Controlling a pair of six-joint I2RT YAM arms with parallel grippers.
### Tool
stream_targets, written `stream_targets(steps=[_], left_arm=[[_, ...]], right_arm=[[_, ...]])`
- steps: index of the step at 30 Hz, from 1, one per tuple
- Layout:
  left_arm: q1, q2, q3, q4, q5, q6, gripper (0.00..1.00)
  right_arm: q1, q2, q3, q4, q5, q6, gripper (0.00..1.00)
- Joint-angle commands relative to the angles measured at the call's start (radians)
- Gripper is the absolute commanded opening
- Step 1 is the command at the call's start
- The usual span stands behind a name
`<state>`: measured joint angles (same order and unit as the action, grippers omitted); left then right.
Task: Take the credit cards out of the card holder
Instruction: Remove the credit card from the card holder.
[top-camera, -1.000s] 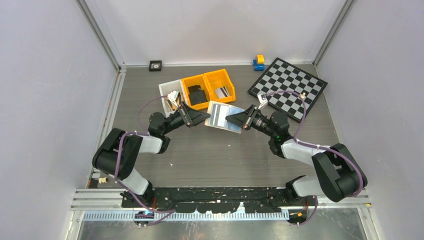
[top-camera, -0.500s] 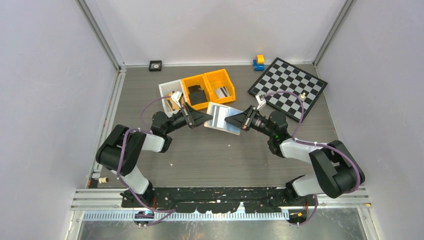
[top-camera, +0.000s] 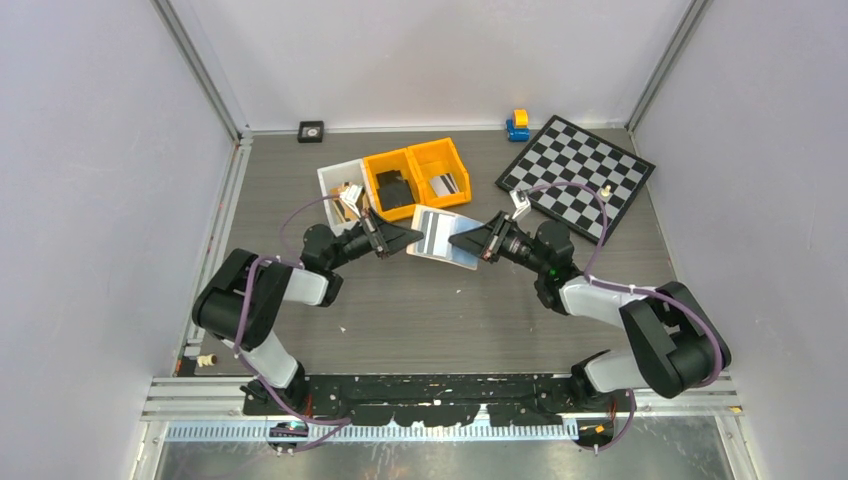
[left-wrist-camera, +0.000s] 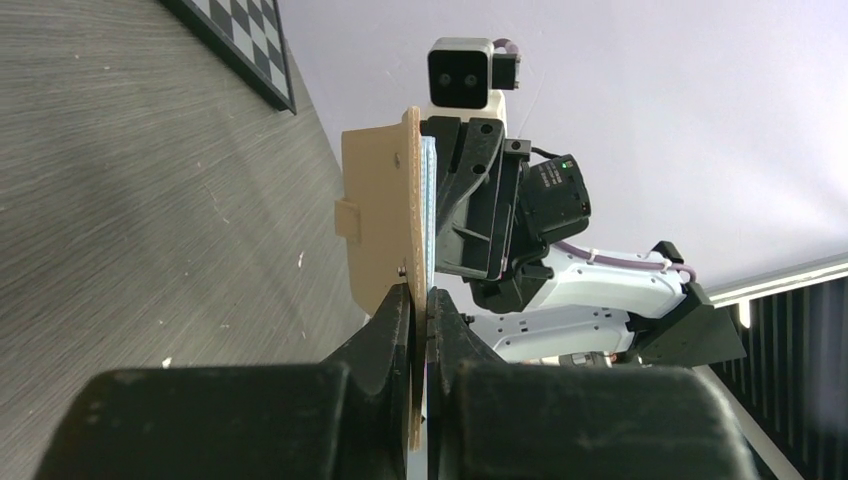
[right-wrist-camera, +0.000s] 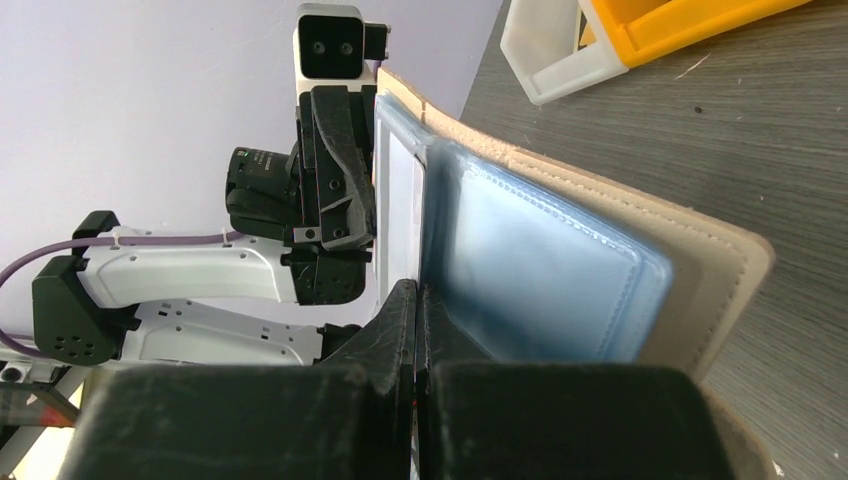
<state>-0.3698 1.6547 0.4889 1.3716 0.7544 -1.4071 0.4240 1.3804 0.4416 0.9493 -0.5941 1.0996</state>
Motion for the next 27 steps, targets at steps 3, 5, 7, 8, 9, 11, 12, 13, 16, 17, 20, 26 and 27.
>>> stream_targets(steps=[3,5,7,8,9,11,12,13,16,17,20,26,27], left_arm=[[0.048,-0.087,-0.047,0.06,-0.045,0.015,0.0],[0.049,-0.092,-0.049,0.06,-0.046,0.014,0.0],[0.051,-0.084,-0.046,0.06,-0.044,0.01,0.0],[0.051,-0.079,-0.042,0.06,-0.04,0.008,0.0],[0.051,-0.073,-0.04,0.06,-0.037,0.004,0.0],[0.052,-0.066,-0.038,0.06,-0.037,0.0,0.0],[0.052,-0.068,-0.04,0.06,-0.038,0.0,0.0],[0.054,-0.071,-0.044,0.06,-0.04,0.002,0.0],[0.071,-0.086,-0.056,0.06,-0.049,0.006,0.0],[0.082,-0.095,-0.063,0.06,-0.053,0.012,0.0],[0.118,-0.124,-0.078,0.001,-0.062,0.059,0.0],[0.146,-0.23,-0.061,-0.414,-0.125,0.236,0.0],[0.146,-0.252,-0.048,-0.518,-0.141,0.274,0.0]], right_arm=[[0.005,-0.06,0.032,-0.061,0.048,-0.062,0.0],[0.005,-0.057,0.032,-0.059,0.048,-0.062,0.01],[0.003,-0.052,0.033,-0.049,0.04,-0.059,0.01],[0.003,-0.051,0.035,-0.044,0.036,-0.057,0.0],[0.003,-0.049,0.036,-0.04,0.032,-0.054,0.01],[0.003,-0.052,0.036,-0.04,0.032,-0.054,0.01],[0.001,-0.056,0.034,-0.041,0.034,-0.055,0.01],[-0.001,-0.06,0.033,-0.046,0.036,-0.055,0.01],[-0.014,-0.086,0.027,-0.074,0.051,-0.067,0.0],[-0.02,-0.098,0.025,-0.09,0.058,-0.073,0.0],[-0.035,-0.141,0.031,-0.167,0.085,-0.109,0.01],[-0.036,-0.212,0.117,-0.417,0.165,-0.235,0.01],[-0.036,-0.213,0.143,-0.469,0.185,-0.256,0.01]])
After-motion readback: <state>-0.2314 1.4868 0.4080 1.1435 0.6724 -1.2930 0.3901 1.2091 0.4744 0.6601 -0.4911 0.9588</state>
